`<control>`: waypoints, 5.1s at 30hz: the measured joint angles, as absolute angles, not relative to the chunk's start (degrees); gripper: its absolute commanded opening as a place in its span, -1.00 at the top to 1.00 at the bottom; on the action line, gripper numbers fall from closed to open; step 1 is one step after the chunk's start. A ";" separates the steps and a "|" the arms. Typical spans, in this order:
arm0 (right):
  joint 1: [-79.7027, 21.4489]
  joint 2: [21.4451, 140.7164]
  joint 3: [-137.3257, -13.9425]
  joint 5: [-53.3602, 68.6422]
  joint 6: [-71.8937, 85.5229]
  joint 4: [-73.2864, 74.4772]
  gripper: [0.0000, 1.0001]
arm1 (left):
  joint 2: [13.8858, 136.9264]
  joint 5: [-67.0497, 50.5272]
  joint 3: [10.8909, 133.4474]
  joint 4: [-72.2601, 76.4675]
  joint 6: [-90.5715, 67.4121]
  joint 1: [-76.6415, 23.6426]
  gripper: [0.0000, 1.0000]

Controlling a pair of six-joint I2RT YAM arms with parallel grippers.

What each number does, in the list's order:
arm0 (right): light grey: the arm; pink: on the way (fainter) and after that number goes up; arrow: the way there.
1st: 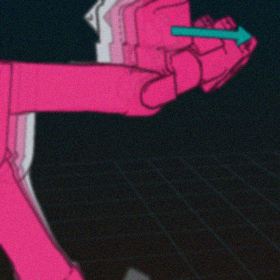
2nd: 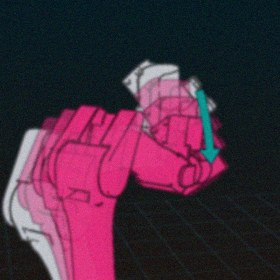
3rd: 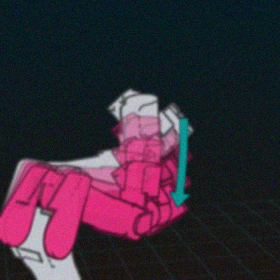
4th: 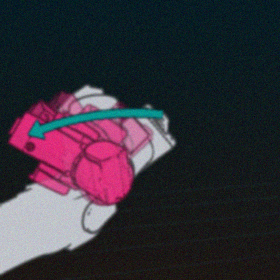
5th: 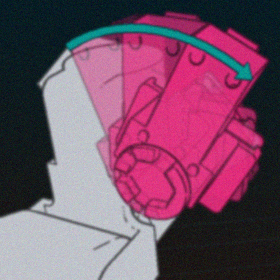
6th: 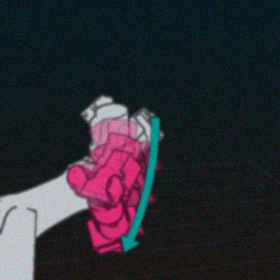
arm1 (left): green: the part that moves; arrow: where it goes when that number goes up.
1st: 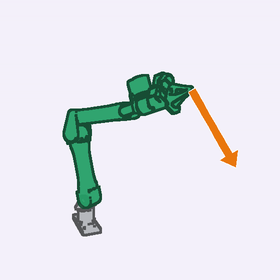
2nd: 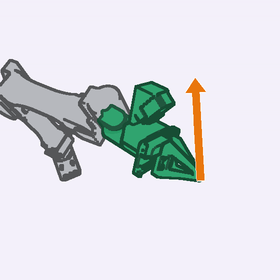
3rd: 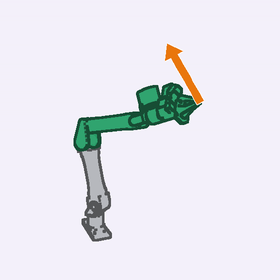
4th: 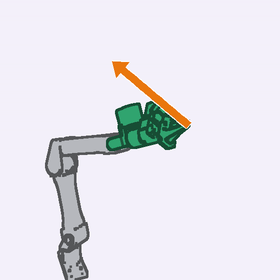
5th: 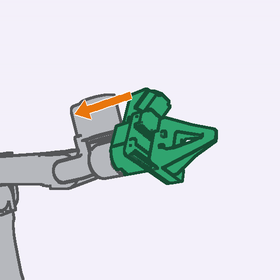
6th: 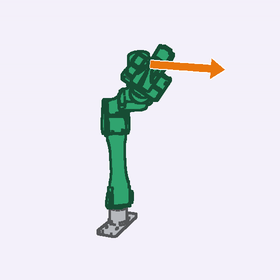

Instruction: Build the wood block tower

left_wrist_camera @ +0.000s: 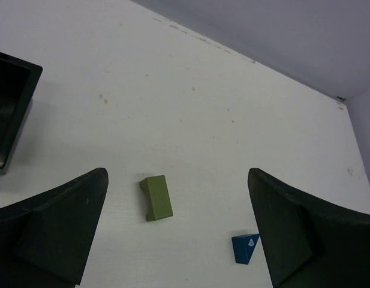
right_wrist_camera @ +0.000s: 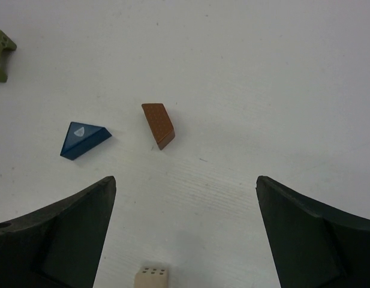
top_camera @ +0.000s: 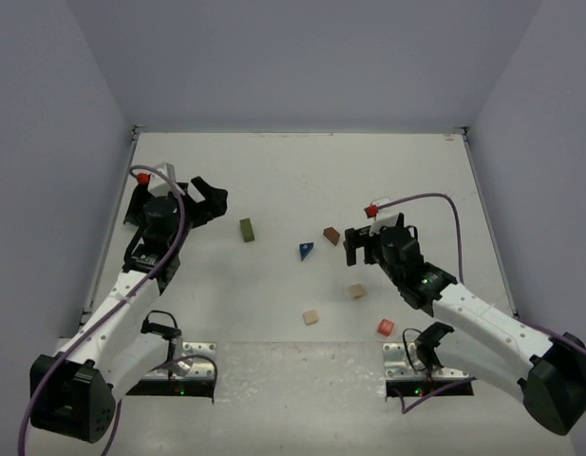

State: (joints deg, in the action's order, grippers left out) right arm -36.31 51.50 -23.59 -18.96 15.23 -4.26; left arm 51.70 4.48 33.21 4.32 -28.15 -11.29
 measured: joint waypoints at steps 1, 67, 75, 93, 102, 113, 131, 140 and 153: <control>-36.29 53.19 -24.10 -18.24 14.85 -4.16 -0.97 | 51.94 1.95 32.47 5.43 -28.84 -9.91 -1.00; -30.97 113.32 -60.27 -50.74 12.17 12.79 0.21 | 58.81 -8.81 32.03 8.31 -30.53 -9.28 -1.00; -31.55 113.32 -61.75 -50.38 13.76 15.16 -0.12 | 58.81 -7.49 32.03 8.26 -31.02 -9.26 -1.00; -32.88 102.76 -58.13 -31.94 16.85 14.06 -0.97 | 58.92 -7.24 32.03 7.46 -31.33 -9.26 -1.00; -21.93 98.61 -57.26 -17.42 20.34 11.86 -0.97 | 58.81 -7.16 32.03 7.17 -31.20 -9.26 -1.00; -17.22 100.02 -56.47 -12.65 21.43 11.84 -0.43 | 58.72 -7.05 32.03 6.79 -30.77 -9.26 -1.00; -15.77 103.62 -56.47 -12.18 22.88 12.10 0.39 | 58.45 -6.36 32.03 6.50 -30.46 -9.26 -1.00; -16.25 102.76 -56.71 -10.02 23.01 13.07 0.61 | 58.09 -0.22 32.74 2.45 -31.54 -9.26 -1.00; -36.62 99.56 -71.53 -10.28 23.94 16.51 0.62 | 53.23 16.19 36.19 -10.17 -36.84 -9.26 -1.00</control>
State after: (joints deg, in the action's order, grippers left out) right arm -36.62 99.56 -71.53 -10.28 23.94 16.51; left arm 53.23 16.19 36.19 -10.17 -36.84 -9.26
